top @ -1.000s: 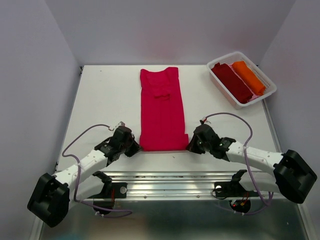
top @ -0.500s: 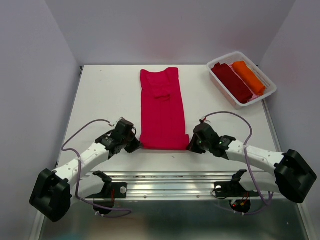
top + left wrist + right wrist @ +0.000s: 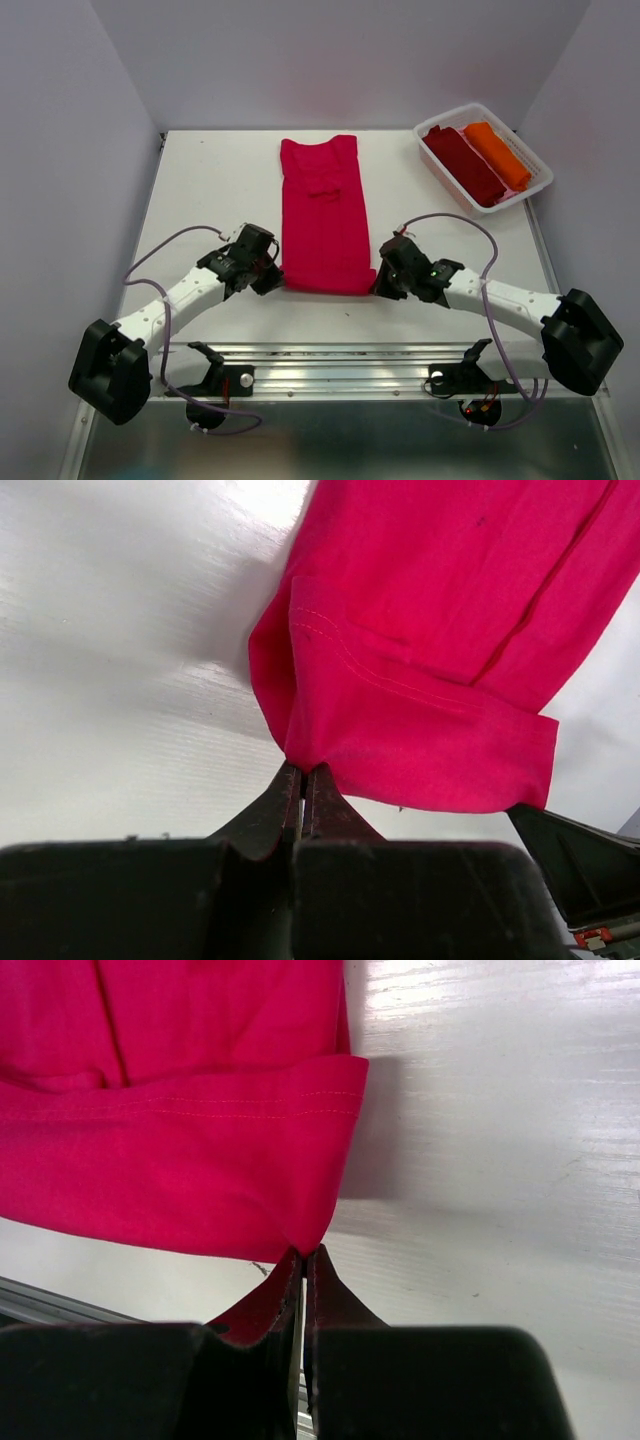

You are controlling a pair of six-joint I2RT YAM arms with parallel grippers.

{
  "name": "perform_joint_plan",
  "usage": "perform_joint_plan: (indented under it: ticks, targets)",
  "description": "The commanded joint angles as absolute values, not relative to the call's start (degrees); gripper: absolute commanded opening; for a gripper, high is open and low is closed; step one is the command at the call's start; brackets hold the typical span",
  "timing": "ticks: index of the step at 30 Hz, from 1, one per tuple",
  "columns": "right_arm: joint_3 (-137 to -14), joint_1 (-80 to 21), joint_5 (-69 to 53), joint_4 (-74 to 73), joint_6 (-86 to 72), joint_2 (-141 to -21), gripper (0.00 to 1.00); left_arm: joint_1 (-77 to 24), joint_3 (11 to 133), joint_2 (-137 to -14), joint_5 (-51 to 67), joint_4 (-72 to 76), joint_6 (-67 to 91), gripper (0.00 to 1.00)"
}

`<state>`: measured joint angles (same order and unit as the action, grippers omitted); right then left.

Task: Roll the t-shirts
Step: Roll the T-shirt to the center of the board.

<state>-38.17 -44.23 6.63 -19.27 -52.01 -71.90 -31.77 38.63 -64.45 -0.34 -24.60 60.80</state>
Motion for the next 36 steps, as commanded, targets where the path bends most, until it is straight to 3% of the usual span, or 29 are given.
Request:
perform_joint_plan:
  ticks: [1,36]
  targets:
    - [-41.48,-43.86,8.52,-21.36,-50.71,-73.04,0.01,-31.55,42.53,-66.0,-2.9,-27.6,60.82,0.0]
    - [-48.86,-41.13,11.25,-21.36,-46.76,-79.89,0.01,-26.37,47.2,-73.39,-4.92,-24.26,57.66,0.0]
